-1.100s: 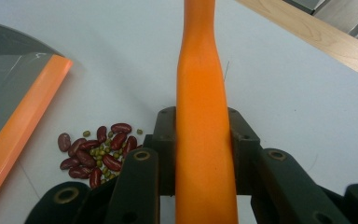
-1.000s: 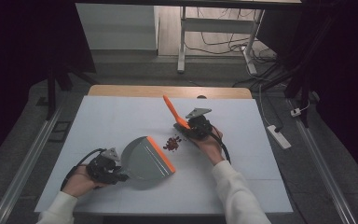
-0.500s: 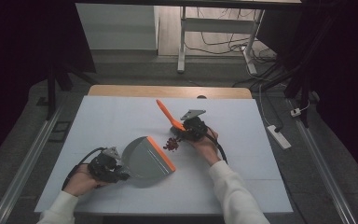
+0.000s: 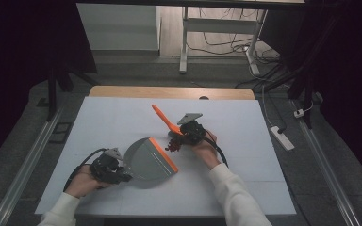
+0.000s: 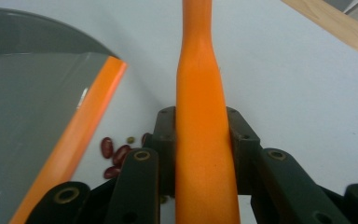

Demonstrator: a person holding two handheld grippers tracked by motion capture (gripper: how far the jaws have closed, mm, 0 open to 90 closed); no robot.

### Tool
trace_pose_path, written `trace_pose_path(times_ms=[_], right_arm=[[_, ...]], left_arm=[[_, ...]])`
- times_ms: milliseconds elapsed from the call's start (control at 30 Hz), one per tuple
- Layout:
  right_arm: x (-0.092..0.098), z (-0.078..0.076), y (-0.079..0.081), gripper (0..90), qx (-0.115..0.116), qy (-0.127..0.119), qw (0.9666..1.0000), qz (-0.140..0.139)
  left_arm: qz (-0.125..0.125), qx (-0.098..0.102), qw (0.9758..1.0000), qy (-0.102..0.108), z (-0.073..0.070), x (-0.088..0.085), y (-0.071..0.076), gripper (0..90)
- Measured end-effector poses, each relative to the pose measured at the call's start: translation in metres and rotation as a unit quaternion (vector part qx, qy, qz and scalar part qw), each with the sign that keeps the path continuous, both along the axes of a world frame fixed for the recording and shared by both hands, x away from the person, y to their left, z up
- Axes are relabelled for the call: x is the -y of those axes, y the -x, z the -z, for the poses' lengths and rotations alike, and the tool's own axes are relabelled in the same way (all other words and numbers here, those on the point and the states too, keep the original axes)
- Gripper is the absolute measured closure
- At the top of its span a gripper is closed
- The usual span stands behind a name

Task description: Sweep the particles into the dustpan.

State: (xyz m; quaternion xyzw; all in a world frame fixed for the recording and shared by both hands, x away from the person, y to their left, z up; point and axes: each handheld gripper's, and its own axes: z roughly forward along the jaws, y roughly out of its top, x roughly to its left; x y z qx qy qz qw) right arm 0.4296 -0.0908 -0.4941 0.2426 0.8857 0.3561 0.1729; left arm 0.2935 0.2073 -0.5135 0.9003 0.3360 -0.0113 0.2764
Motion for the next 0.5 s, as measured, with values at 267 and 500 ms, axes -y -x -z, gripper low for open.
trace_pose_path(times_ms=[267, 500], right_arm=[[-0.018, 0.0, 0.015, 69.9, -0.008, 0.001, 0.9996, -0.028], [-0.031, 0.001, 0.025, 69.9, -0.016, -0.008, 0.9988, -0.047]], left_arm=[[-0.001, 0.0, 1.0, 0.0, 0.0, 0.0, 0.0, 61.6], [-0.001, 0.002, 1.0, -0.002, 0.0, 0.001, 0.001, 61.6]])
